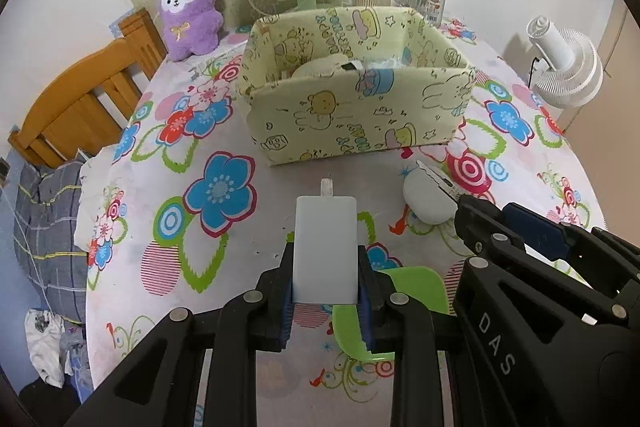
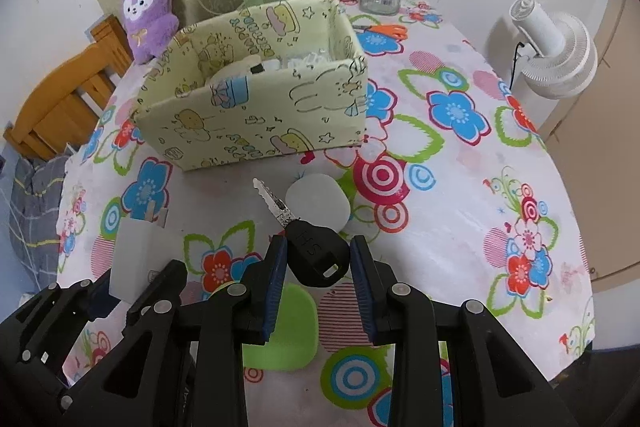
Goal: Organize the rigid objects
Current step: 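Grasp the black car key with the right tool and lift it, then carry the white plug charger and black key over the fabric box with both tools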
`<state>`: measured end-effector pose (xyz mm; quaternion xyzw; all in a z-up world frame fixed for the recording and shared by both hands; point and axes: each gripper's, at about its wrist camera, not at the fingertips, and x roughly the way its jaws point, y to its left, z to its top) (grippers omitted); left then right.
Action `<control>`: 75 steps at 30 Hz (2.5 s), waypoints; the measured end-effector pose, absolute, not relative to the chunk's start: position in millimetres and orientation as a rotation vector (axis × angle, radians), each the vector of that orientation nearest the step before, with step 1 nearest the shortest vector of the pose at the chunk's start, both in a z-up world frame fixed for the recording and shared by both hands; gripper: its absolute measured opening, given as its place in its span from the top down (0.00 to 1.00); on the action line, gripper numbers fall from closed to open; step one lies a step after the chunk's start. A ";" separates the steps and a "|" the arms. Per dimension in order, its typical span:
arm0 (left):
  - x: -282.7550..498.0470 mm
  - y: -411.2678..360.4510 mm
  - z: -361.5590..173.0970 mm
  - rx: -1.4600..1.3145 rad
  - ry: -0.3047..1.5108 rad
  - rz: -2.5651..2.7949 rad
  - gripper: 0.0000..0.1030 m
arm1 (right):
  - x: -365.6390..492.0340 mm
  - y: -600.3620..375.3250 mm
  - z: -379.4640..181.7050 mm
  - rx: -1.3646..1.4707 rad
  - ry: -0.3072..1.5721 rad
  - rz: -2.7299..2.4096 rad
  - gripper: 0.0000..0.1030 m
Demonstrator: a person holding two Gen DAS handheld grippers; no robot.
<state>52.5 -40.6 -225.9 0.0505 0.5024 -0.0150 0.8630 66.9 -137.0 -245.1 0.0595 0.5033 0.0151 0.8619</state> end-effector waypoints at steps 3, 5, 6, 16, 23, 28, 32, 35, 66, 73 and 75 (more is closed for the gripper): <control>49.4 -42.4 -216.9 0.105 1.038 -0.028 0.76 | 63.3 -140.1 -235.8 0.124 1.041 0.033 0.66; 48.3 -44.1 -210.3 0.107 1.029 -0.026 0.76 | 61.5 -141.9 -229.8 0.125 1.032 0.033 0.66; 47.2 -44.6 -208.0 0.109 1.025 -0.025 0.76 | 60.6 -142.7 -225.8 0.126 1.027 0.032 0.66; 44.5 -47.9 -184.2 0.106 0.986 -0.020 0.76 | 56.8 -147.4 -200.1 0.119 0.990 0.018 0.66; 44.5 -49.0 -169.4 0.099 0.961 -0.020 0.76 | 56.4 -149.4 -183.8 0.115 0.964 0.016 0.66; 47.7 -49.0 -159.7 0.098 0.946 -0.013 0.76 | 59.3 -150.0 -173.4 0.117 0.950 0.020 0.66; 52.0 -47.3 -153.3 0.079 0.934 -0.001 0.76 | 65.3 -149.3 -165.8 0.108 0.933 0.030 0.66; 55.5 -47.1 -148.7 0.081 0.922 0.007 0.76 | 70.3 -148.5 -161.7 0.110 0.924 0.037 0.66; 143.6 -47.1 -151.3 0.048 0.952 0.039 0.76 | 166.4 -146.8 -162.1 0.099 0.934 0.060 0.66; 163.5 -47.2 -160.2 0.060 0.962 0.044 0.76 | 187.6 -145.3 -172.6 0.093 0.951 0.069 0.66; 169.2 -46.5 -163.9 0.059 0.964 0.045 0.76 | 193.4 -144.3 -176.3 0.091 0.958 0.072 0.66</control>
